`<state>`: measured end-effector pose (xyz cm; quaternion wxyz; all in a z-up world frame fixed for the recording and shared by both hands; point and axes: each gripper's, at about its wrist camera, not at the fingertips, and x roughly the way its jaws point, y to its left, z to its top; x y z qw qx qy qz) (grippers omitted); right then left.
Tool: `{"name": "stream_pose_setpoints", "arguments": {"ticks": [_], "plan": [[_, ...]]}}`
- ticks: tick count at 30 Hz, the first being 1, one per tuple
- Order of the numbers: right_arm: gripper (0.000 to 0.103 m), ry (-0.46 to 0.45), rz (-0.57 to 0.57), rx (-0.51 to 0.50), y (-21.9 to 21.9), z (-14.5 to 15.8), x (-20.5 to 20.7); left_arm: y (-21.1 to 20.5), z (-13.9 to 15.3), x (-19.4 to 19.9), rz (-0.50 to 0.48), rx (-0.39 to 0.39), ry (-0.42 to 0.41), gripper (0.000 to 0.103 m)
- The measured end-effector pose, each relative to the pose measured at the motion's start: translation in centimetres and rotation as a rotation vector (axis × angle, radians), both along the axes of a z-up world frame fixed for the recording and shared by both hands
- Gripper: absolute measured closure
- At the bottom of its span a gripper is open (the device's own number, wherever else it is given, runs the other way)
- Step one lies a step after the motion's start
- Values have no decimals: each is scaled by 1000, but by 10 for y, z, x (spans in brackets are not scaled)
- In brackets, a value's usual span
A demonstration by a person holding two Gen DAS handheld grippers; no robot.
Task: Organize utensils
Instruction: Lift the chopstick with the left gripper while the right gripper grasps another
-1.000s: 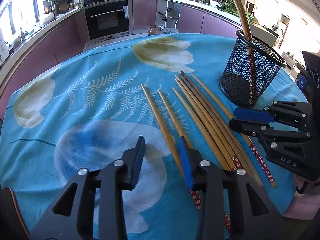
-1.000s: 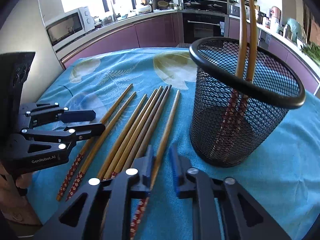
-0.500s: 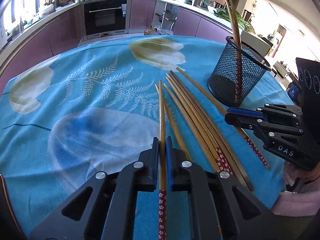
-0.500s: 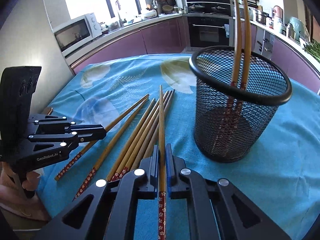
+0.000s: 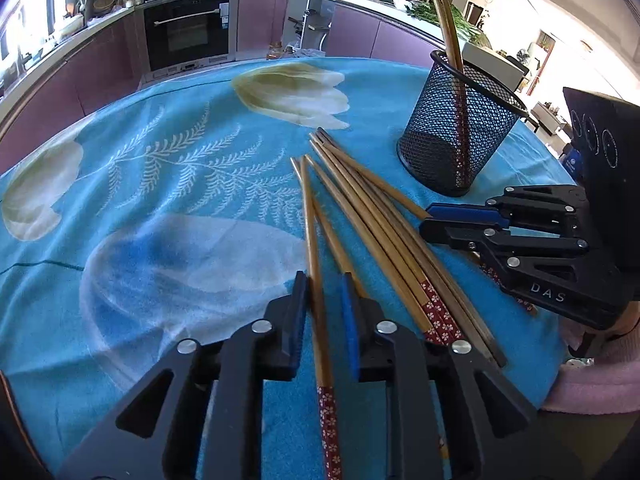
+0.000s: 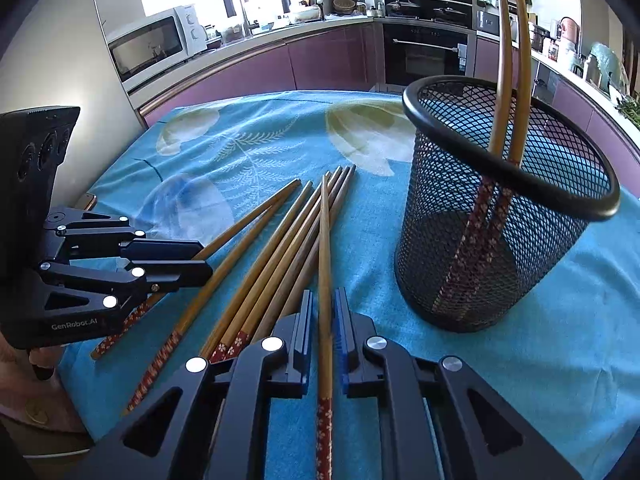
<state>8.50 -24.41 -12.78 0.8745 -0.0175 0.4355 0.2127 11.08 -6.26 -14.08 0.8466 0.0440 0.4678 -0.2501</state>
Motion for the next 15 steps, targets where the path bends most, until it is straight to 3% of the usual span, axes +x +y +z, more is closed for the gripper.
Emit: {"name": "stream_pose_setpoints", "arguments": {"ticks": [4,6,15], "plan": [[96,1,-9,17,0,-1,5,-5,0,2,10,17,-11,84],[97,-7,-9,22,0,1,4,-7,1,4,24,31,-16,95],[97,-105,-15,79,-17,38,-13,-2,27,-6,1,-34,-56,95]]}}
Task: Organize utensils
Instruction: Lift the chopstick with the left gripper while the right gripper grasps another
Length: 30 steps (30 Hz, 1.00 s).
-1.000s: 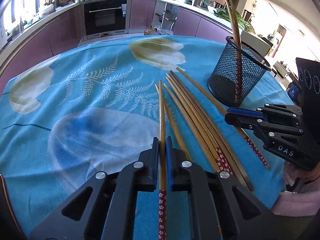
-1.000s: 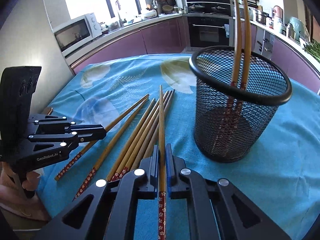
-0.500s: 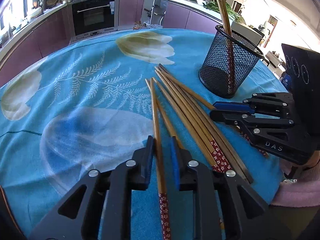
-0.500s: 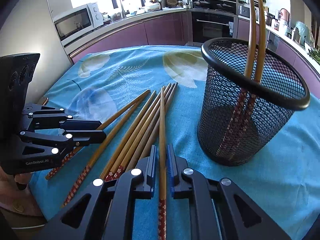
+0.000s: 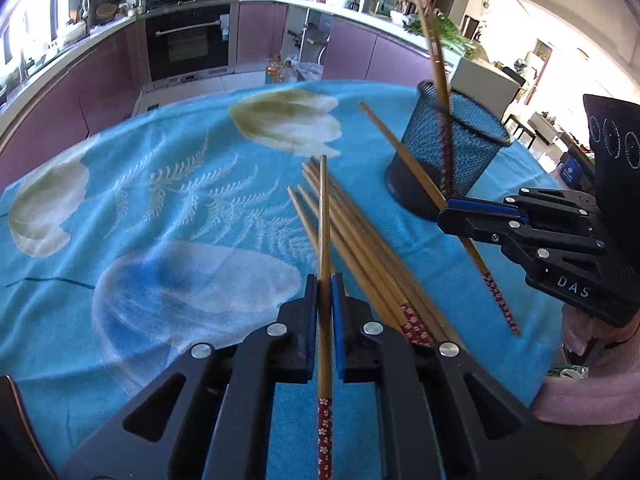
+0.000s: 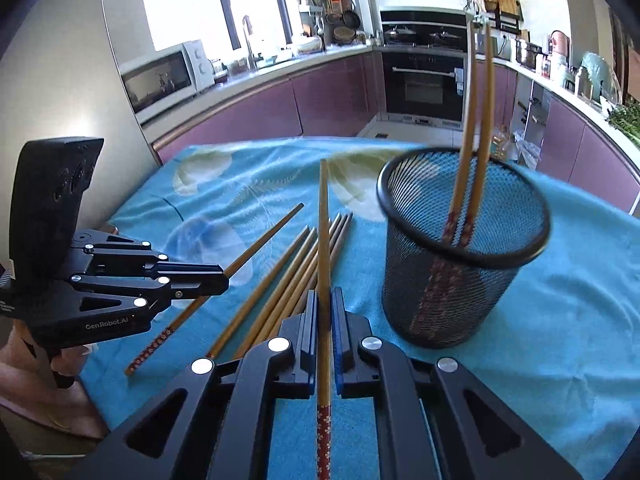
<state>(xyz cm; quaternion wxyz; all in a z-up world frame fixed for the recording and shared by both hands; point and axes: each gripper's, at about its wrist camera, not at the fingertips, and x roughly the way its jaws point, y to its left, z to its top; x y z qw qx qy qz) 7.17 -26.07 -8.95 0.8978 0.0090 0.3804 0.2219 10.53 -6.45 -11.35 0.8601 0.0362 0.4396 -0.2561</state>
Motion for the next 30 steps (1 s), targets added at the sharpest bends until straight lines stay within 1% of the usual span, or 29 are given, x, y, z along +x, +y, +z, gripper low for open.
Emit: {"name": "stream_pose_setpoints", "arguments": {"ticks": [5,11,19,24,30], "plan": [[97,-57,-25,50,-17,22,-8,4,30,-8,-35,-71,-54,95],[97,-108,-64,102,-33,39,-15,9,67,-18,-75,-151,-117,95],[97,-186,-77,160,-51,63,-20,14,110,-34,-99,-219,-212,95],[97,-237,-81,185,-61,81,-19,7,134,-29,-111,-271,-265,95],[97,-293,-91,182,-71,102,-14,-11,161,-13,-126,-321,-307,95]]}}
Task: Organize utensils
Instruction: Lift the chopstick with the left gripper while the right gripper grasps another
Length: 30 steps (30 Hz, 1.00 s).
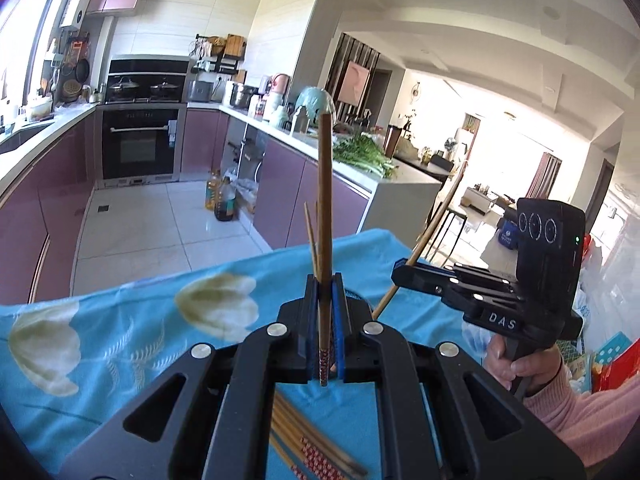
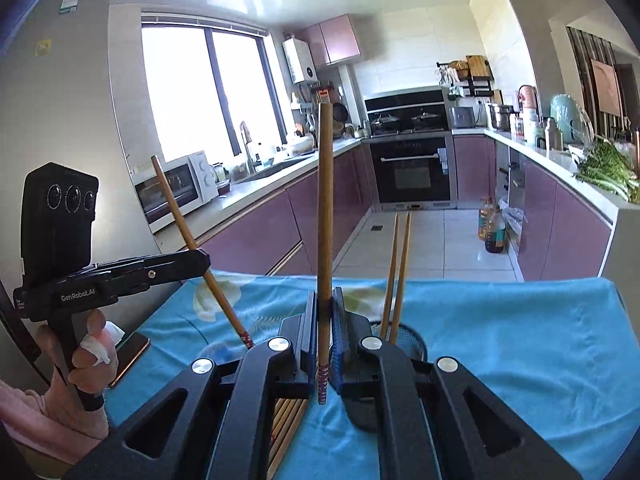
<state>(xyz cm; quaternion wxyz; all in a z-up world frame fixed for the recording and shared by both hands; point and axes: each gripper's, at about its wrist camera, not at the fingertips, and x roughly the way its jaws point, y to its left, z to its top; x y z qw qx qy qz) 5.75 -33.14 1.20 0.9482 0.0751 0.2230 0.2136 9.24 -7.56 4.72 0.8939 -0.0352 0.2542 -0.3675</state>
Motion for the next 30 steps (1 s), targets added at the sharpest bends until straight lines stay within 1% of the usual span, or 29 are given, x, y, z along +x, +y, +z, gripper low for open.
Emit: {"name": "stream_pose_setpoints", "arguments": {"ticks": [2,8,11,15,22,28,30], "plan": [[97,-12,-6,2,-3,5,2,-7,8,6,-6,-12,-11,95],[97,-59,-42,-17,-13,20,8,-29,25,16,-23,-7,-52,95],[97,-62,-56,-19,-18,20,15,-41,27,20,-33,17,-58,95],[97,-67,-66,-19,-20,17,23,-55,19,26,-32,57,-45,95],[97,-72,-86,2,-22,12,33,-75,-8,40,-45,121,7,95],[97,-76,-108,32,-27,10,40,-76,-27,48,-53,143,39,95],[97,-89,-113,41,-28,11,41,-74,-33,54,-56,149,51,95]]}}
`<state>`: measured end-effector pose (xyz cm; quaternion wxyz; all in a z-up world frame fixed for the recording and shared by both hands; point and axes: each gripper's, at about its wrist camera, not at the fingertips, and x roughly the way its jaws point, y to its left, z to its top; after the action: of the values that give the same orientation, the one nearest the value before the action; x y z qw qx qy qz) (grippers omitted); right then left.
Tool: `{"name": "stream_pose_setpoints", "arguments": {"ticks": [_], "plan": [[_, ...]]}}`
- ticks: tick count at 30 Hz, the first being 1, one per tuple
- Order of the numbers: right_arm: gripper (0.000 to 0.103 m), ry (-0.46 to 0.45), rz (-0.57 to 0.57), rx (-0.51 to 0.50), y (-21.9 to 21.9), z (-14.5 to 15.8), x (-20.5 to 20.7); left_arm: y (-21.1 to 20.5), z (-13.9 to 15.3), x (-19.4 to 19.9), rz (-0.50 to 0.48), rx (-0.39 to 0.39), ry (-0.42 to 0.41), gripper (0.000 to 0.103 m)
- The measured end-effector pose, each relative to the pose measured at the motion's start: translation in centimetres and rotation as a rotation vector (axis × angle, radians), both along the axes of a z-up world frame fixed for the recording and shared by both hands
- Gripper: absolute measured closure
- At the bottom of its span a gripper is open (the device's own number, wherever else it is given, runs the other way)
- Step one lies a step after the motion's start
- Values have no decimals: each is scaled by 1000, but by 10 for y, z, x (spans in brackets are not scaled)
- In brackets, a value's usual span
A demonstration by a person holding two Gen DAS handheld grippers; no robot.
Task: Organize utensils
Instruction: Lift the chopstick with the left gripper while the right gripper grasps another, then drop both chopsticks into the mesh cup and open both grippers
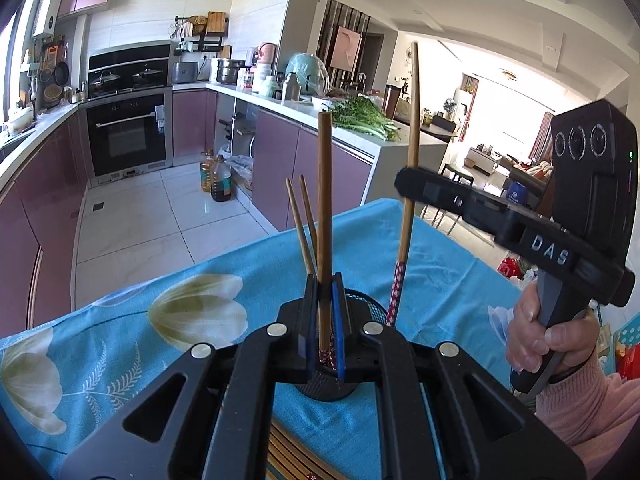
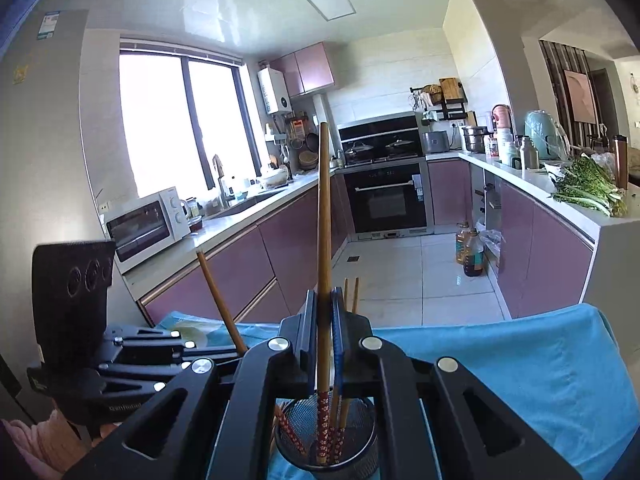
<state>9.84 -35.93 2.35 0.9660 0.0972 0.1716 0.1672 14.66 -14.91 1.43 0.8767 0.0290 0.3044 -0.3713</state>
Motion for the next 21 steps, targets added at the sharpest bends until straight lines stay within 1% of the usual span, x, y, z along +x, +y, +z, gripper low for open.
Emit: {"name": "stream_pose_setpoints", "arguments": {"ticks": [3,8,12,14,18,21], "plan": [[97,9,0,-11,4,1,6,0,-6,2,-3,6,14,95],[97,101,6,-55,8,-17,19,-2,-13,3,-17,27,32,95],[97,206,21,-93,11,-36,28,-6,-21,7,-29,45,55,95],[97,244,26,-112,14,-44,31,-8,-25,10,-28,53,65,95],[96,300,34,-128,17,-55,39,-12,-30,18,-21,60,85,95],[95,319,26,-124,20,-62,42,-13,-34,24,-8,62,97,95]]}}
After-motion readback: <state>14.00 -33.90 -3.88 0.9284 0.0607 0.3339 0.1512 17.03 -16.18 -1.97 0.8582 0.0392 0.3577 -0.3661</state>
